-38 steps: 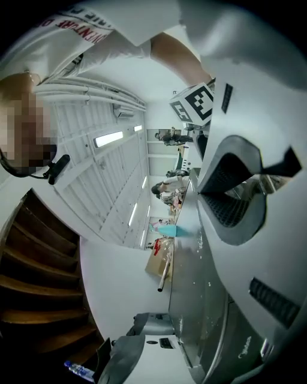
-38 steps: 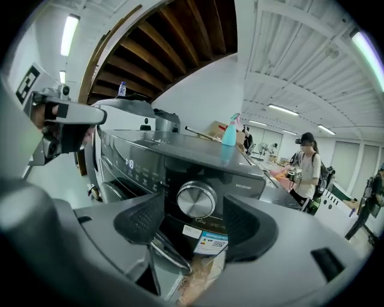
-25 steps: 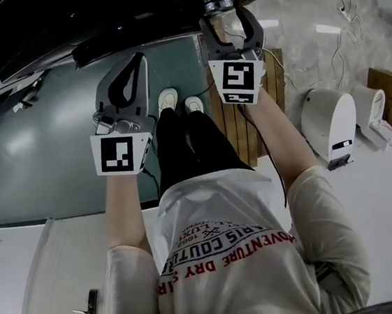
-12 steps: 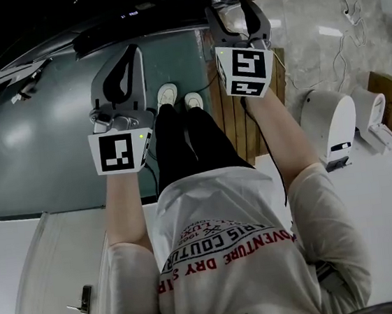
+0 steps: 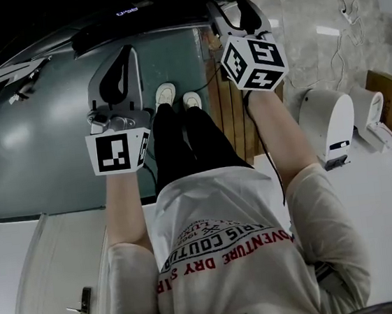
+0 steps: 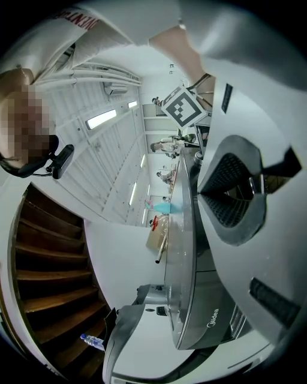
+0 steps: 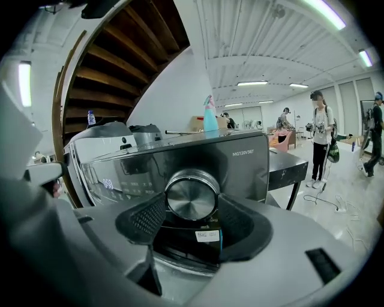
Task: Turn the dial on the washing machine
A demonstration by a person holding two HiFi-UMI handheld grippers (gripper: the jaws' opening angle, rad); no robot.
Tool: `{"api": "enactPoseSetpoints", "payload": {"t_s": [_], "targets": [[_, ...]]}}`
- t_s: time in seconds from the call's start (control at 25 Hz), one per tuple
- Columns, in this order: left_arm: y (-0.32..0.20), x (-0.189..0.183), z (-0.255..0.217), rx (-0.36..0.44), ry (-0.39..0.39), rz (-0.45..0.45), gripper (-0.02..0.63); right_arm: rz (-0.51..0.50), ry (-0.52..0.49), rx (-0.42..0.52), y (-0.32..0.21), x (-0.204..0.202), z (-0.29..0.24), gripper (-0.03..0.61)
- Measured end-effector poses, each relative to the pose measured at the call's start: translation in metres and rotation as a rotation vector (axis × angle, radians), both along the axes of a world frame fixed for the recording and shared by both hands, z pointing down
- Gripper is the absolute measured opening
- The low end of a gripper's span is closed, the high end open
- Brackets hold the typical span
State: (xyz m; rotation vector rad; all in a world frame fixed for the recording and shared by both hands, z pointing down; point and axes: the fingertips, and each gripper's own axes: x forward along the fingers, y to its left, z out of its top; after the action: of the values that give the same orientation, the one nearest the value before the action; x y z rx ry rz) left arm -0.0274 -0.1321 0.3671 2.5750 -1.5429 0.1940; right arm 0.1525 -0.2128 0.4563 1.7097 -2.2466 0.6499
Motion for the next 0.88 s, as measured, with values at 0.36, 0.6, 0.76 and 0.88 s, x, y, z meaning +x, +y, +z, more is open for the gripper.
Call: {"api": "enactPoseSetpoints", "payload": {"t_s": [0.36,0.6,0.76,0.88], "targets": [[0.003,0.000,0.006,-0.020,-0.030,0.007,0.014,-0.034,0.142,0.135,-0.001,0.001,-0.011,0.320],[0.007,0.004,0.011,-0.029,-0.034,0.012,0.014,-0.197,0.546,0.271,0.010,-0.012,-0.010,0.324],[0.007,0.005,0.019,-0.034,-0.030,0.008,0.014,-0.227,0.733,0.362,0.011,-0.012,-0.009,0.323],[0.011,0.006,0.029,-0.051,-0.038,0.007,0.014,-0.244,0.769,0.391,0.009,-0.015,-0.009,0.324]]}}
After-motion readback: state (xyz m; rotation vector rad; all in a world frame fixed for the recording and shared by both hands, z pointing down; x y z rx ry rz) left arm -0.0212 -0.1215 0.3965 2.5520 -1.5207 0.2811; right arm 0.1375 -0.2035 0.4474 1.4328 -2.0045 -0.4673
